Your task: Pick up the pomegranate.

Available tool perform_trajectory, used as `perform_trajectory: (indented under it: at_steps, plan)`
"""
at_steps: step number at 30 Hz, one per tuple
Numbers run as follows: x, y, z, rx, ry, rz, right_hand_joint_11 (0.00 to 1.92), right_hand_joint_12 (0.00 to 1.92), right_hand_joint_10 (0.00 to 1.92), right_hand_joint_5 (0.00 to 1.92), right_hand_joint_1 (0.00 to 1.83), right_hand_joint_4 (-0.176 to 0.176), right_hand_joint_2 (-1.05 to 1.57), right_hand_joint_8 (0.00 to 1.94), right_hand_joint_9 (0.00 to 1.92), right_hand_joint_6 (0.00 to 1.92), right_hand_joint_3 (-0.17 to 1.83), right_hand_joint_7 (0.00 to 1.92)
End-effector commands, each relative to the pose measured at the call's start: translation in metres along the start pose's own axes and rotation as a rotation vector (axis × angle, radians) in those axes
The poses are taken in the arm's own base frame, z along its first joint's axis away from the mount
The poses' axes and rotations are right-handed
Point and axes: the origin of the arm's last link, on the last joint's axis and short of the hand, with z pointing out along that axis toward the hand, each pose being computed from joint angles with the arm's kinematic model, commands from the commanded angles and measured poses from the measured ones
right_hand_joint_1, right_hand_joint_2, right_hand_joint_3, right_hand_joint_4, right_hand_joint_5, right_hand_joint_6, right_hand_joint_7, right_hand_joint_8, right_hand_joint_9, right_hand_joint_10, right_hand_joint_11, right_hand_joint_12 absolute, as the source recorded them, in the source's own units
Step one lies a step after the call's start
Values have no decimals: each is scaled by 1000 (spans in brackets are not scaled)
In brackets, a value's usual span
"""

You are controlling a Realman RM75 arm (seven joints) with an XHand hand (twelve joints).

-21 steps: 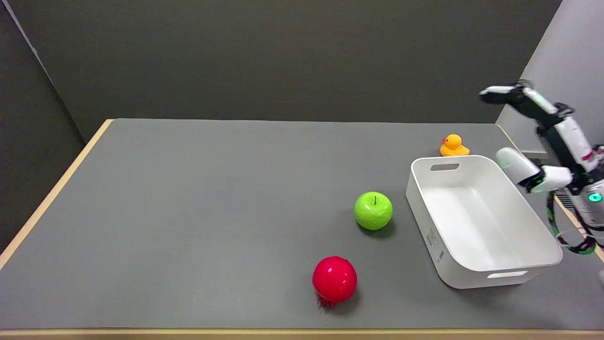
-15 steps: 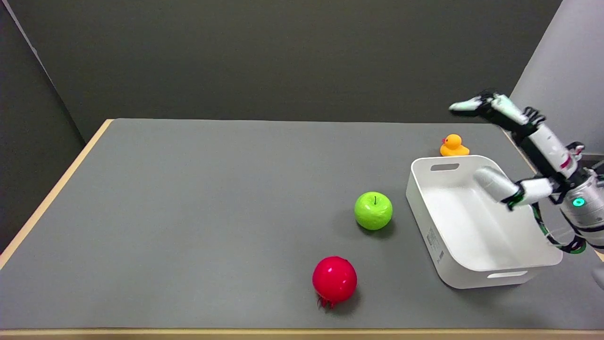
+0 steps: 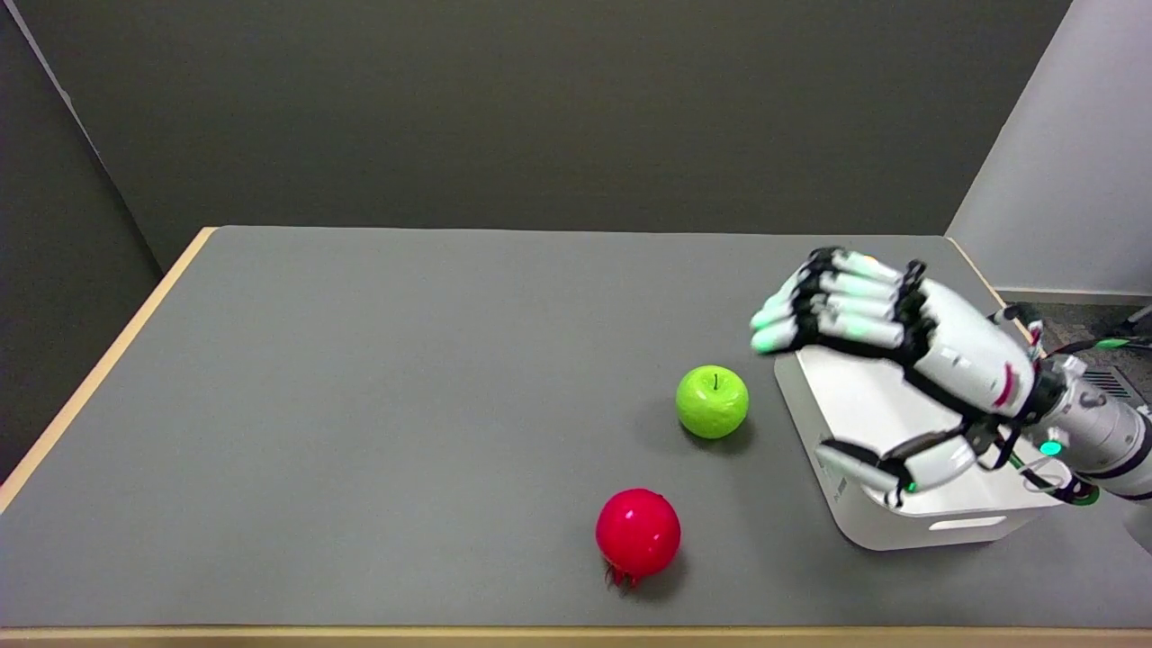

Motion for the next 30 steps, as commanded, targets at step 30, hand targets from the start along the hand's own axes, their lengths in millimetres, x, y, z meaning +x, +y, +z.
perform_trajectory:
  at_steps: [30]
  plan:
    - [-107,-23,95,251,-403,-239,134,1296,786,300,719,88,603,455,295,579,964,421]
